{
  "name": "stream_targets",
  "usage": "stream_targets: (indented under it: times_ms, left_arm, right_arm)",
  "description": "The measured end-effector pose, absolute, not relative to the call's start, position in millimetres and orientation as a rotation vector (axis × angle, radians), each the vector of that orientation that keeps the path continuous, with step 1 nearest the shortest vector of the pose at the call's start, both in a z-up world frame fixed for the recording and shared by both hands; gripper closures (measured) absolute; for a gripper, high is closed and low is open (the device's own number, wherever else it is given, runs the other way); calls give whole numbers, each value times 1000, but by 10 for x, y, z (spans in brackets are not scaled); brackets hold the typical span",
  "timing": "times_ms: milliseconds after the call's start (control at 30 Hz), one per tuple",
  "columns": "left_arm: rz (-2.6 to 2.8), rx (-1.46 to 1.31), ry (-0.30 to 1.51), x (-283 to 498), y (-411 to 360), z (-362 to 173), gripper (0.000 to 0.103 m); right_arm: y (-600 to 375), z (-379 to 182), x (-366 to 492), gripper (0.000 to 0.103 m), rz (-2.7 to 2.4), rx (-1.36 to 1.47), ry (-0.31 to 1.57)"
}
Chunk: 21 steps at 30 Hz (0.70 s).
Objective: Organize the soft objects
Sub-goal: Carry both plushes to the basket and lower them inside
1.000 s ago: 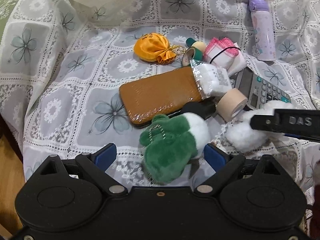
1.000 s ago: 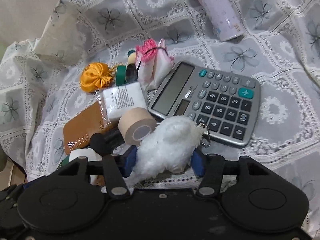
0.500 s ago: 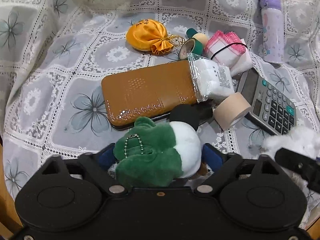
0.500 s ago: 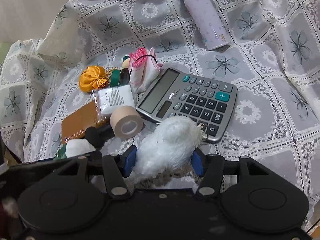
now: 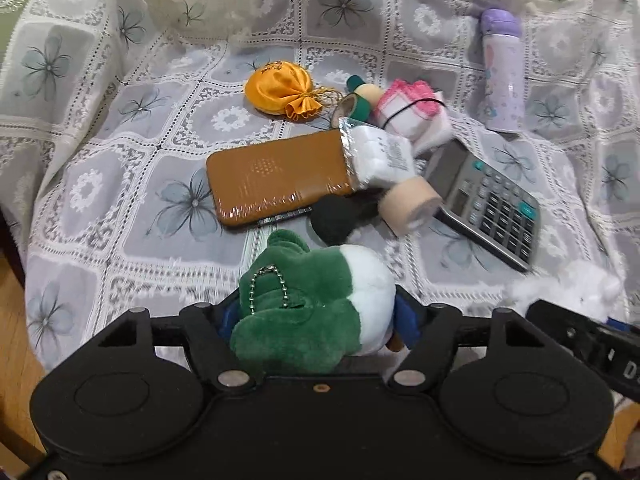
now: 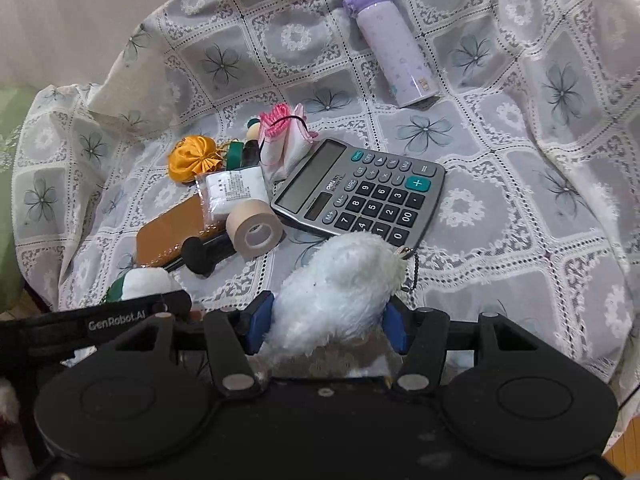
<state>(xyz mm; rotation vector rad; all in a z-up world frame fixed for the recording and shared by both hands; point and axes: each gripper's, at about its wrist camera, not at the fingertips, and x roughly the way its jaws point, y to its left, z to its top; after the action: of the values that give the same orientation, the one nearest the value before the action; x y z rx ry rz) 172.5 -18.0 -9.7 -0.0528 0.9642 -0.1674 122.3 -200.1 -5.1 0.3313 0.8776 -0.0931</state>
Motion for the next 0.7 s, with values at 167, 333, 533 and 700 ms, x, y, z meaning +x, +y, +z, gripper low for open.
stream_targets:
  times_ms: [167,333,533,700]
  left_arm:
    - [-171,-23,959,1375,-214,7,36]
    - [-171,-21,962,1029,-219,59,36]
    - [-162,-13,952,665,-202,96,35]
    - [-164,3,930,405,-222,109,35]
  right_arm:
    - [-1981,65,948,46,-87,319,857]
    - [-1972,158,620,46,-71,320,841]
    - [-1944,244,200,46,-59,302,814]
    - [-1928,316,-126,45,-45,291,790]
